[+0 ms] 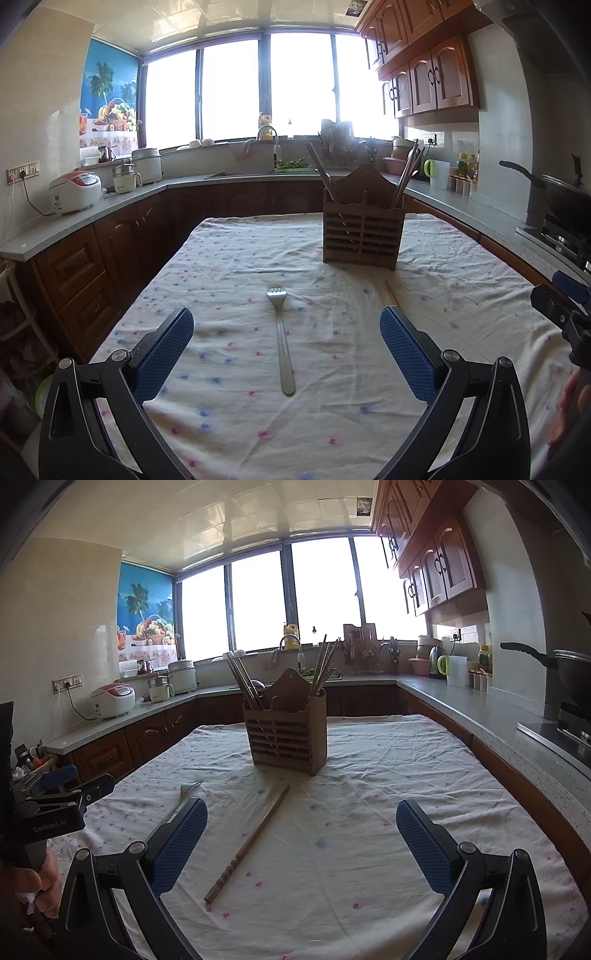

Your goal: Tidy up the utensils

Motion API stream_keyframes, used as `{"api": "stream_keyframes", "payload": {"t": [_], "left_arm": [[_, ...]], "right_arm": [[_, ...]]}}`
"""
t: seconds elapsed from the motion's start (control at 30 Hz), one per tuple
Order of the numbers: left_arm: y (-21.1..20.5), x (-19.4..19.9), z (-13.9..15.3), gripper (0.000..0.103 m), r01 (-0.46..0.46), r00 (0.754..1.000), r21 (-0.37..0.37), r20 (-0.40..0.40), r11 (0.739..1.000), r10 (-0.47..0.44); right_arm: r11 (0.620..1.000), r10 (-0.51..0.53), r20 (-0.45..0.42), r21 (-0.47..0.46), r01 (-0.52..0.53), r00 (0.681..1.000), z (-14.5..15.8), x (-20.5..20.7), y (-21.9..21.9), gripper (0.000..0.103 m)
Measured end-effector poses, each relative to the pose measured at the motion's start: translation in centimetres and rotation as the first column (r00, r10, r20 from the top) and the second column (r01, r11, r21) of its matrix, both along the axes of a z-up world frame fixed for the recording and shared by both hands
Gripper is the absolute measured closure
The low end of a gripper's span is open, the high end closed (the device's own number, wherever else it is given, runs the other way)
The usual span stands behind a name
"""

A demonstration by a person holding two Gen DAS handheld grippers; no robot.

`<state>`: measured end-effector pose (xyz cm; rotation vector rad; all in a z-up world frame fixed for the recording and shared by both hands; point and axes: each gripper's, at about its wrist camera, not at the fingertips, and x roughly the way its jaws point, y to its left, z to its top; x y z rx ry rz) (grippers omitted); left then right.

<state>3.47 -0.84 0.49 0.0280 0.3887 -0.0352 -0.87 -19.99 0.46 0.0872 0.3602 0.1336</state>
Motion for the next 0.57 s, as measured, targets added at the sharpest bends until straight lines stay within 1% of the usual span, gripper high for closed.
{"api": "stream_keyframes", "payload": {"t": [0.57], "left_arm": [[-0.19,-0.04,0.36,0.0,0.016,1.0,0.0,0.005,1.0,-0.016]], "right_arm": [[1.0,0.002,-0.007,0.003,-0.002,1.0,-0.12,0.17,-0.17,0.0]]}}
